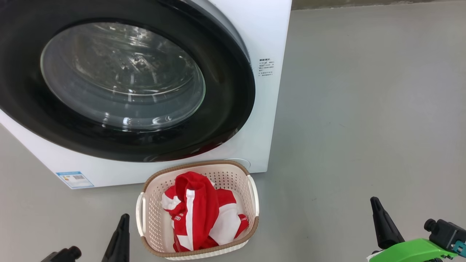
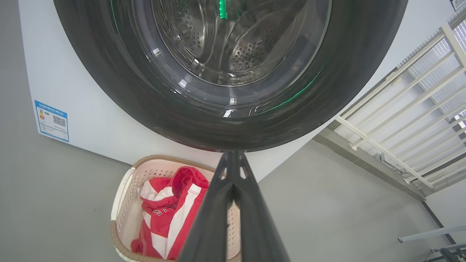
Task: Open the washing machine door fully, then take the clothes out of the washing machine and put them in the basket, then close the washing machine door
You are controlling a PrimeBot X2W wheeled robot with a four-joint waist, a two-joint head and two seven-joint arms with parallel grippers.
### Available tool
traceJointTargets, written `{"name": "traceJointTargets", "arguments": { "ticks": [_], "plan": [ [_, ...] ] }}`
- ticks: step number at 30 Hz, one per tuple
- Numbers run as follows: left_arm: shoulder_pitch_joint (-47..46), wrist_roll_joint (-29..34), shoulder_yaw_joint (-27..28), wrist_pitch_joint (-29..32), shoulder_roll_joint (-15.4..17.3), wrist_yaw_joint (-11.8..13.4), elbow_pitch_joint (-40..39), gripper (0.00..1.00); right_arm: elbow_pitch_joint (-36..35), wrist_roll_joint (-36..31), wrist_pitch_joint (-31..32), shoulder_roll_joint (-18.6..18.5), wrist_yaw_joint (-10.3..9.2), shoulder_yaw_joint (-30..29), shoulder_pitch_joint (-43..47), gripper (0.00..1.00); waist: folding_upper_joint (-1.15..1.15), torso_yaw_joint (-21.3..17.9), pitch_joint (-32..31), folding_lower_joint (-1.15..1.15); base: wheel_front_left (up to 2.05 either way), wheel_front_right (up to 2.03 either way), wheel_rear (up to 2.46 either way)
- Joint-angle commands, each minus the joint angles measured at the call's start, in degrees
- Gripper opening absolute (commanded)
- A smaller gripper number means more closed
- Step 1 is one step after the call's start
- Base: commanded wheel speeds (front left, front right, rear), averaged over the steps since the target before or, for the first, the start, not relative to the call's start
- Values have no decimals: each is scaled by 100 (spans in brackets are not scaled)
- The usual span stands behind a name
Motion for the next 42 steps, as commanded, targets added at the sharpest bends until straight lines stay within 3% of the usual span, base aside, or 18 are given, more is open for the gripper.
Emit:
{"name": "traceJointTargets", "arguments": {
  "ticks": [1, 42],
  "plan": [
    [-174, -170, 101, 24, 105, -12, -126, 0, -159, 141, 19, -99, -2, 0, -221, 0, 0, -3, -6, -1, 0, 0, 0],
    [-380, -2638, 311, 670, 103, -25, -103, 0, -255, 2450, 678, -136, -4, -158, -494, 0, 0, -93, -178, -1, 0, 0, 0]
  ]
}}
